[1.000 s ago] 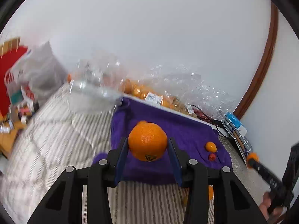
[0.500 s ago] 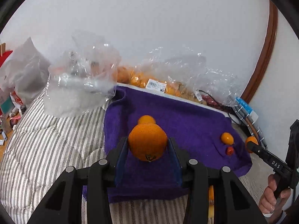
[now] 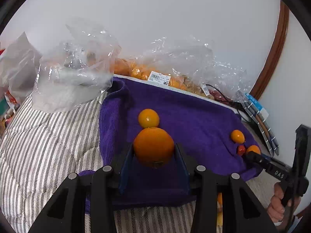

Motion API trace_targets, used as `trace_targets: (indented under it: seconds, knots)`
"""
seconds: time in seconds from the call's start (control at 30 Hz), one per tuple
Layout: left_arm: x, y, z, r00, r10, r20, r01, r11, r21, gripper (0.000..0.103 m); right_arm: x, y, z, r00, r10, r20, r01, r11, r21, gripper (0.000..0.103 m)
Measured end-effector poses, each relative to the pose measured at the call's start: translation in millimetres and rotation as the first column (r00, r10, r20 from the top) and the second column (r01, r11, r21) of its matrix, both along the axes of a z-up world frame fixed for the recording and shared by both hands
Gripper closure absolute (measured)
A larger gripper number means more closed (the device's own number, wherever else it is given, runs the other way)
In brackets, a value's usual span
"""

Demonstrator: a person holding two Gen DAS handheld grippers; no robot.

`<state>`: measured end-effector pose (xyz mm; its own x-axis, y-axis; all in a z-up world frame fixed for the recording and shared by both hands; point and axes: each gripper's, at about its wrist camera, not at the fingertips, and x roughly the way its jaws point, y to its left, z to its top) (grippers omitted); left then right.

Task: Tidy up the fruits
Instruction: 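Carry both held large oranges over the purple towel, then open the right tool to drop its orange while the left tool releases its orange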

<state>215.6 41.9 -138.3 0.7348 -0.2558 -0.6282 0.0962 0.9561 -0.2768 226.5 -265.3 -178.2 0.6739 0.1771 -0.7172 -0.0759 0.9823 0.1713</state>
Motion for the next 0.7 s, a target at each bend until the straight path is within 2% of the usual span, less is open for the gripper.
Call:
trace_targets:
  seconds: [0.23,0.43,0.57,0.7]
  knots:
    - [3.0,-10.2,-5.9,1.000,-0.018,-0.014,0.019,0.999,0.046,0.062,-1.8,5.7,-1.6,1.000,0.008,0.002,-0.008,0.999,-0.046,0.063]
    - [4.4,-12.6,-7.7,0.999,-0.028,-0.021,0.030,0.997,0.073,0.062,-2.3,-0.4,0.1,1.000,0.004,0.006,-0.004,1.000,-0.003,0.062]
    - [4.8,-13.4,-7.6,0.999,-0.028,-0.021,0.030,0.997,0.074,0.062,-5.3,1.7,3.6,0.999,-0.003,0.033,0.003,1.000,-0.012,0.053]
    - [5.1,-14.3,-7.5,0.999,-0.028,-0.023,0.030,0.996,0.090,0.061,-10.3,7.5,7.8,0.997,-0.015,0.081,0.020,0.997,-0.071,0.051]
